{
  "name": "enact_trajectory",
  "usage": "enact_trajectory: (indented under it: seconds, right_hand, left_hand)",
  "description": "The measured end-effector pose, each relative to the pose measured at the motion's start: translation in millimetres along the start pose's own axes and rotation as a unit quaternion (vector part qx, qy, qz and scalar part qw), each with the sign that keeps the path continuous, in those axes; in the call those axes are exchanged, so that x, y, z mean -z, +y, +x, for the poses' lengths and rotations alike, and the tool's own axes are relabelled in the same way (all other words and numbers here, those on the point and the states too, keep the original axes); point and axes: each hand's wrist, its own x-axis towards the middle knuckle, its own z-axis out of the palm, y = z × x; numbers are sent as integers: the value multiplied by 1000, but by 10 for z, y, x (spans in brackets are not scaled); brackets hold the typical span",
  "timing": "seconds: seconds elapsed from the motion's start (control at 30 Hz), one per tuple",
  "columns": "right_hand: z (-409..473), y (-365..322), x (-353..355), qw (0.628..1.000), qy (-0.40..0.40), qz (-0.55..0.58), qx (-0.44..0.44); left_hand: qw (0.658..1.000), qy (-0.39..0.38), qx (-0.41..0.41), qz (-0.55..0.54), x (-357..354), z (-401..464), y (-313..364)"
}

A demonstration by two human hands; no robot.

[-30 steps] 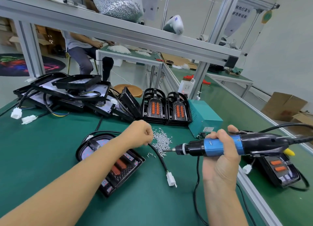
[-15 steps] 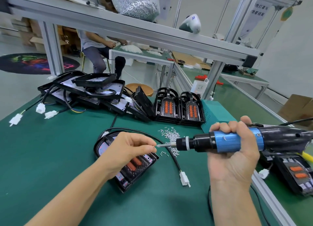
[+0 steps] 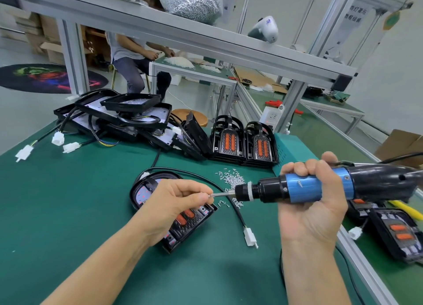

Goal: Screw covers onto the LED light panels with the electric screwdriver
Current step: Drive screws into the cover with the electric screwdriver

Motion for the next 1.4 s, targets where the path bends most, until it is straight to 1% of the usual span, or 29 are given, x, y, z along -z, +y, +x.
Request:
enact_trajectory:
  seconds: [0.23, 0.37, 0.47, 0.57, 0.63, 0.73, 0.9, 1.0, 1.17, 1.4]
  right_hand:
    - [-1, 60, -4, 1000, -12, -14, -2]
    - [15, 143, 10, 999, -20, -23, -14]
    - [43, 215, 43, 999, -18, -43, -15]
    - [67, 292, 100, 996, -15, -88, -10]
    - [63, 351, 139, 992, -21, -125, -9]
    - [53, 433, 170, 985, -28, -169, -4]
    - [59, 506, 175, 980, -37, -196, -3]
    - [69, 529, 179, 977, -40, -211, -1]
    - [71, 552, 165, 977, -48, -209, -3]
    - [62, 560, 166, 972, -41, -231, 1]
  left_hand:
    - [999, 25, 6, 21, 12, 3, 7]
    - [994, 47, 14, 96, 70, 3, 13]
    - [979, 76, 6, 190, 119, 26, -15]
    - [970, 96, 1, 224, 156, 31, -99]
    - [959, 110, -5, 261, 150, 41, -175]
    - [932, 122, -27, 340, 111, 79, -253]
    - [895, 114, -56, 429, 96, 133, -273]
    - [863, 108, -90, 484, 77, 128, -253]
    - [846, 99, -112, 512, 68, 136, -256]
    - [826, 112, -123, 539, 73, 153, -297]
